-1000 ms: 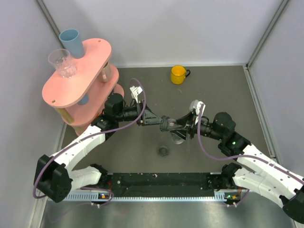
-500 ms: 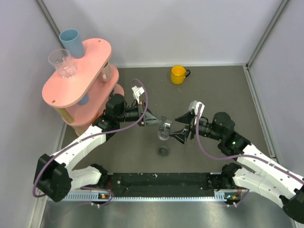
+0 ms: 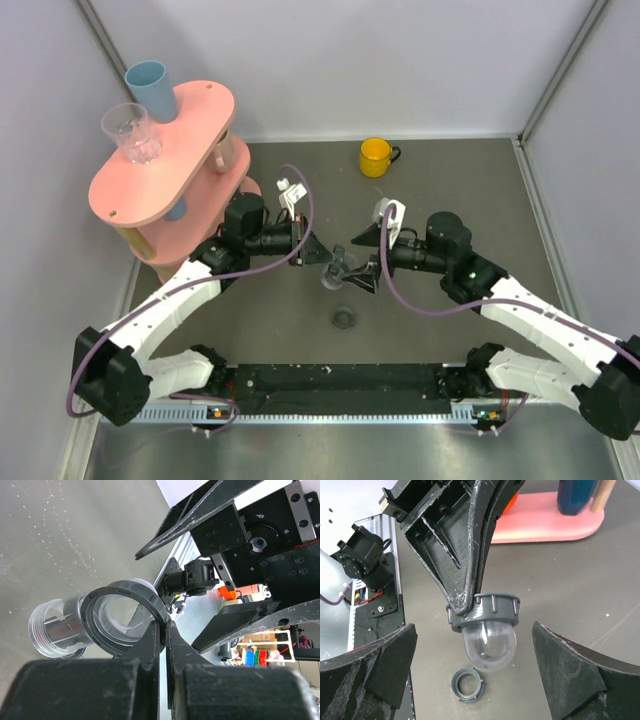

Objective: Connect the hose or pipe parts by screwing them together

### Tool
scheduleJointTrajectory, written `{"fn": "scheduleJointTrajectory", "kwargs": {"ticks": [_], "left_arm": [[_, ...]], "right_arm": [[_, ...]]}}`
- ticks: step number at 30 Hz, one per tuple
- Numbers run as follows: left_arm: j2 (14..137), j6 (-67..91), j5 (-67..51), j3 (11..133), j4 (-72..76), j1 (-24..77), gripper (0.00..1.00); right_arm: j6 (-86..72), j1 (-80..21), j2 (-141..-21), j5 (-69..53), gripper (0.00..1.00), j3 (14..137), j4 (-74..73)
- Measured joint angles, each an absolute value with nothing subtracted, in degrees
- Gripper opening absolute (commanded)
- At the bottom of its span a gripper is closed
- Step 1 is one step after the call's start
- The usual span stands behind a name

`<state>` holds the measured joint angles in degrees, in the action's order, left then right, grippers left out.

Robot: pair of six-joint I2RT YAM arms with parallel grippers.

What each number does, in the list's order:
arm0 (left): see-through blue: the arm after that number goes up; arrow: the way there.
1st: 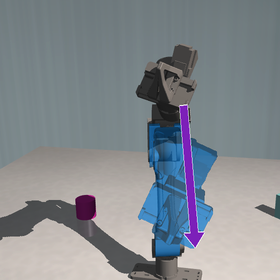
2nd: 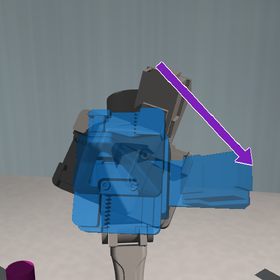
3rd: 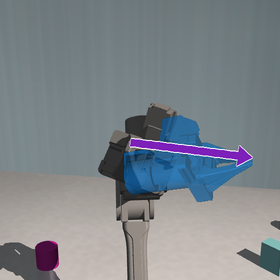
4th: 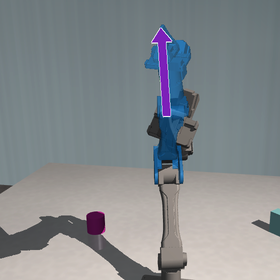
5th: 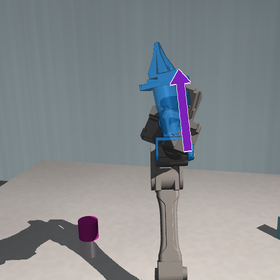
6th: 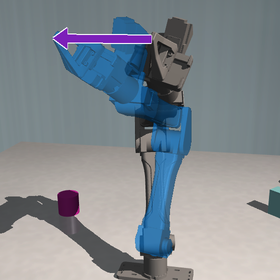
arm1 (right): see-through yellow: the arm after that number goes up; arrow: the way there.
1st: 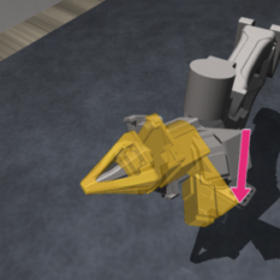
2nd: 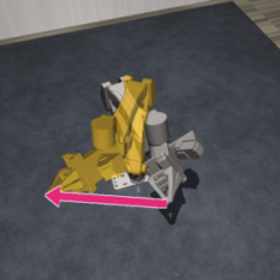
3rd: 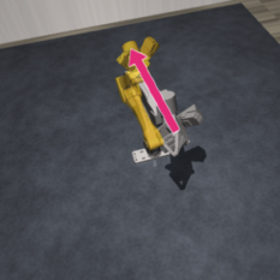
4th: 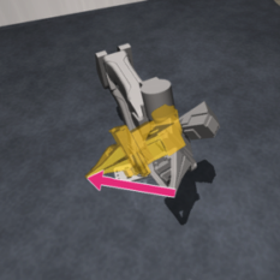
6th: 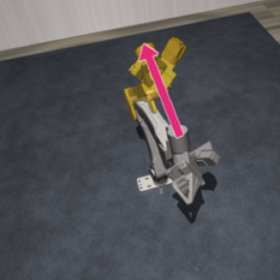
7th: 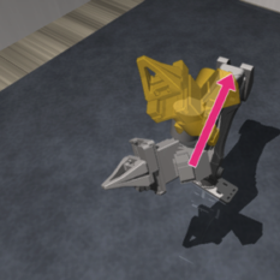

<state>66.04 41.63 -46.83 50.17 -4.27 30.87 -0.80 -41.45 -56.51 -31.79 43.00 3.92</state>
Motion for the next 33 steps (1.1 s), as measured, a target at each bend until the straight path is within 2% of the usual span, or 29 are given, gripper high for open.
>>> {"fn": "scheduleJointTrajectory", "kwargs": {"ticks": [8, 11, 15, 24, 29, 33], "left_arm": [[64.64, 41.36, -46.39, 50.17, -5.19, 30.87, 0.00], [63.88, 41.45, -46.35, 50.17, -5.19, 30.92, 0.00], [63.33, 41.80, -46.41, 50.17, -5.19, 31.05, 0.00], [63.33, 42.09, -46.37, 50.17, -5.19, 31.14, 0.00], [63.33, 42.11, -46.37, 50.17, -5.19, 31.14, 0.00], [63.33, 42.37, -46.39, 50.17, -5.19, 31.14, 0.00]], "right_arm": [[1.56, -41.45, -62.46, -37.80, 0.93, 43.27, 8.38], [1.87, -41.45, -63.48, -38.70, 0.89, 43.27, 10.66], [2.22, -41.45, -63.59, -39.00, 0.77, 43.24, 13.17], [2.85, -41.45, -66.15, -39.75, 0.75, 43.24, 13.54], [2.94, -41.45, -66.87, -39.99, 0.64, 43.27, 12.34], [2.94, -41.45, -66.89, -39.94, 0.64, 43.27, 12.36]]}}
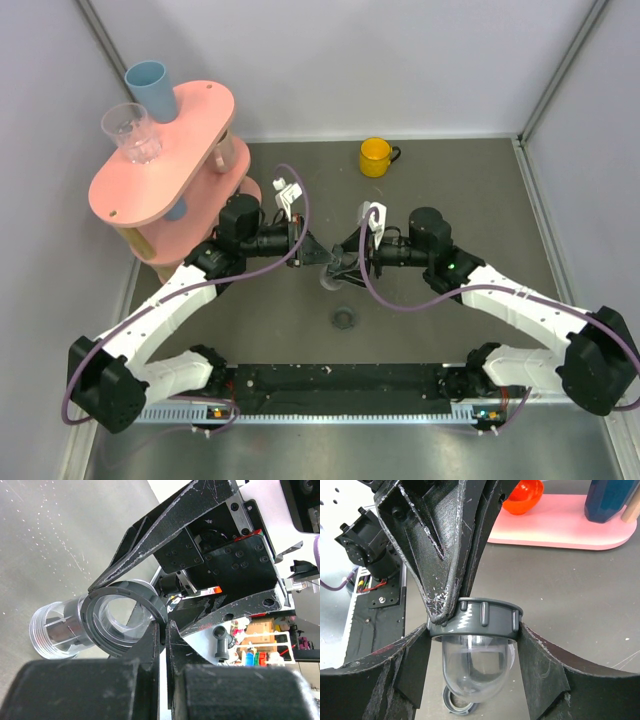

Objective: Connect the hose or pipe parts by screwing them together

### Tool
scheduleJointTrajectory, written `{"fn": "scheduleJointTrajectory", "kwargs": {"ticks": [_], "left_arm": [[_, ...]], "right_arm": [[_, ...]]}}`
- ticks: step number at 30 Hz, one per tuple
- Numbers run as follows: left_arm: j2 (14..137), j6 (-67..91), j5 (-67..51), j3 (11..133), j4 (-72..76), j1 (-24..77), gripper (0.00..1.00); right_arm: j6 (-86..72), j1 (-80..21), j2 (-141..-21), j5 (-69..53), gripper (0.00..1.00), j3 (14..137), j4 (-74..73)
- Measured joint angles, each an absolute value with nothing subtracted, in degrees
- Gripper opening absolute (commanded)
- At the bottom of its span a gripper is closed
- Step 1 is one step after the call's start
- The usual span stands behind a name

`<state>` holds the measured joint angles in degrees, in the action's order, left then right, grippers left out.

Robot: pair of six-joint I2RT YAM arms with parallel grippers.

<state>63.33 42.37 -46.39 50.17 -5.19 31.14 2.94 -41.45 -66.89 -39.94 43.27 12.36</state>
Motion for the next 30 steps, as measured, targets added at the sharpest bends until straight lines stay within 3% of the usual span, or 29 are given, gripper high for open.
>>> {"fn": "scheduleJointTrajectory", "kwargs": {"ticks": [16, 22, 24, 25, 26, 28, 30], "left_arm": [[63.33, 43.40, -45.78, 50.17, -5.17, 31.14, 0.00], [63.33, 43.51, -45.58, 50.15, -5.17, 31.11, 0.00], [63.31, 43.53, -45.56, 50.15, -5.19, 31.11, 0.14], [63.24, 43.53, -45.54, 50.15, -5.19, 31.11, 0.26], [63.24, 43.46, -45.50, 50.15, -5.19, 31.11, 0.45], [63.20, 43.27, -45.50, 50.17, -5.08, 31.11, 0.56], [62.92, 42.98, -45.06, 50.65, -6.44, 31.11, 0.56]], "right_arm": [[1.87, -41.67, -68.58, -40.14, 0.69, 44.27, 12.40], [1.74, -41.93, -68.90, -39.70, 0.40, 44.38, 12.34], [1.74, -42.00, -68.90, -39.57, 0.34, 44.38, 12.36], [1.76, -42.00, -68.90, -39.55, 0.32, 44.38, 12.38], [1.80, -42.02, -68.88, -39.53, 0.29, 44.38, 12.43], [2.07, -42.28, -68.73, -38.96, 0.28, 44.34, 12.49], [2.76, -42.46, -68.34, -38.04, 0.27, 44.23, 12.36]]}}
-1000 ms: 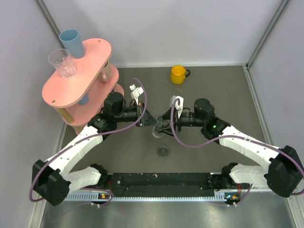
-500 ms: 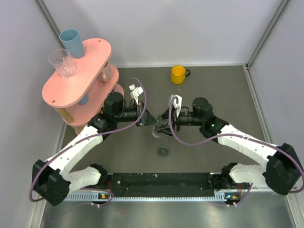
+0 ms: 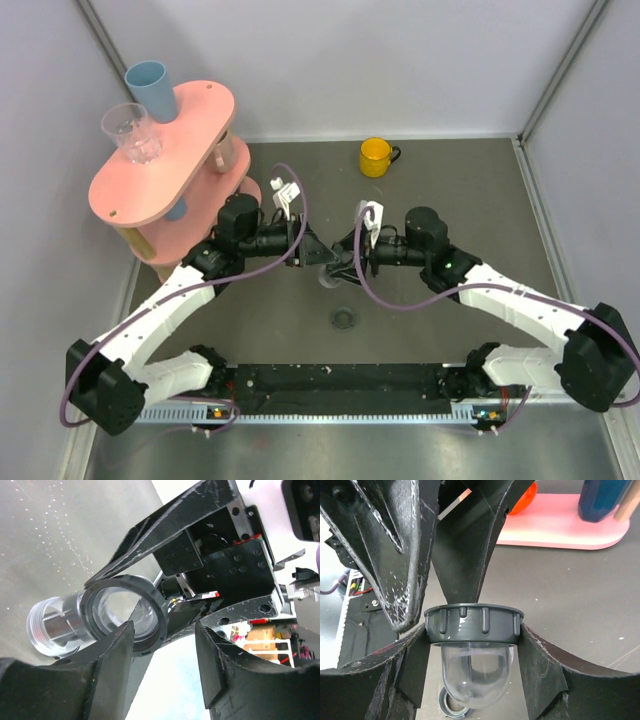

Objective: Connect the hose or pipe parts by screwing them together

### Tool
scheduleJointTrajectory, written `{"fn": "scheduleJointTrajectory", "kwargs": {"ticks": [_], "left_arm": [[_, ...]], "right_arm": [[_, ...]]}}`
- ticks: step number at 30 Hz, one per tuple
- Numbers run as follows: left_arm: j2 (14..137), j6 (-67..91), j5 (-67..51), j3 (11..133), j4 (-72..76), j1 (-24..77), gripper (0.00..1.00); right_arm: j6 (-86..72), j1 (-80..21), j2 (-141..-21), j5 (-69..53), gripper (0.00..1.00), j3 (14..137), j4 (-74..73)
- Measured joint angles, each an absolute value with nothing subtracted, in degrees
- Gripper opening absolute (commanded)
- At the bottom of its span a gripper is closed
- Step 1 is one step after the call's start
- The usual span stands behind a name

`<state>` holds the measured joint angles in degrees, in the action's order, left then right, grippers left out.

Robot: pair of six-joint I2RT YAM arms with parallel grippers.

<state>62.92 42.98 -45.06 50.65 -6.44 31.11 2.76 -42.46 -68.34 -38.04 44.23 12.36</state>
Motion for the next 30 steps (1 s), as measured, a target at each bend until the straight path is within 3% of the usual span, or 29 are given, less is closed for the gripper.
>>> {"fn": "scheduleJointTrajectory", "kwargs": {"ticks": [10, 18, 30], "left_arm": [[53.76, 42.09, -34.13, 52.64, -17.91, 26.15, 0.33], [54.37, 42.39, -34.61, 51.46, -19.22, 23.40, 0.28], [56.55, 48.31, -39.11, 44.42, -7.92, 27.55, 0.26]], "right_arm": [[3.18, -42.48, -60.99, -36.75, 0.24, 42.59, 14.76], [-2.22, -42.48, -57.95, -38.65, 0.23, 38.52, 23.33], [-6.35, -42.48, -57.74, -39.79, 0.22, 37.74, 30.89]]}}
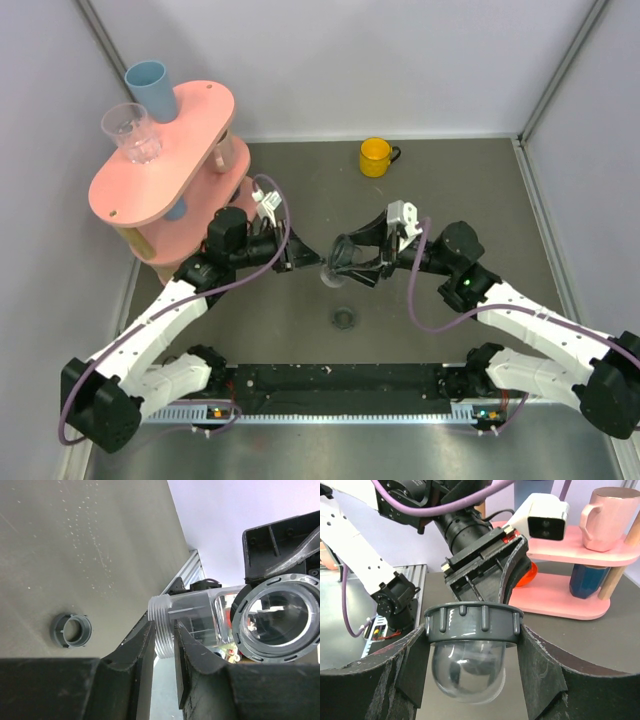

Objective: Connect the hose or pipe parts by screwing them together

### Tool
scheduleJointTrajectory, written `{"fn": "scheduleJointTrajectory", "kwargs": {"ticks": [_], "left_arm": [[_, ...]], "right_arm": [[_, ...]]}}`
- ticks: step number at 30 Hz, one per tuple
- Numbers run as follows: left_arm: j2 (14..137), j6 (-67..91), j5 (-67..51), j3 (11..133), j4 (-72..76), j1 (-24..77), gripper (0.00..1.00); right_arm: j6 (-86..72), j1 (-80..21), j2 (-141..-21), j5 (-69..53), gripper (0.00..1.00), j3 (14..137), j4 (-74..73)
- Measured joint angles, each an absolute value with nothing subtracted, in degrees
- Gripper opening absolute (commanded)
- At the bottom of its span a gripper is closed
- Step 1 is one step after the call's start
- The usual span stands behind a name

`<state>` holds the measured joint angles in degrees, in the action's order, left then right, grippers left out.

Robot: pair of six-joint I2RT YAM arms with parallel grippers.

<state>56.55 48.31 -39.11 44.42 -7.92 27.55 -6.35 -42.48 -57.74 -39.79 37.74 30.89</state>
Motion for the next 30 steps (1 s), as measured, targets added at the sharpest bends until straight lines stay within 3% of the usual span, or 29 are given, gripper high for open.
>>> {"fn": "scheduleJointTrajectory", "kwargs": {"ticks": [9, 18, 30], "left_arm": [[58.81, 49.84, -38.30, 43.27, -4.01, 30.55, 0.26], [58.76, 46.22, -34.22, 44.95, -8.40, 30.52, 0.51], [54.85, 41.47, -24.10, 42.48, -14.70, 33.76, 0.68]], "right_arm": [[-7.55, -42.48, -57.74, -40.16, 0.21, 37.74, 32.12], [-5.04, -42.44, -53.76, -38.52, 0.20, 36.73, 27.00], [1.15, -41.82, -44.93, -30.85, 0.20, 36.73, 18.26]]}}
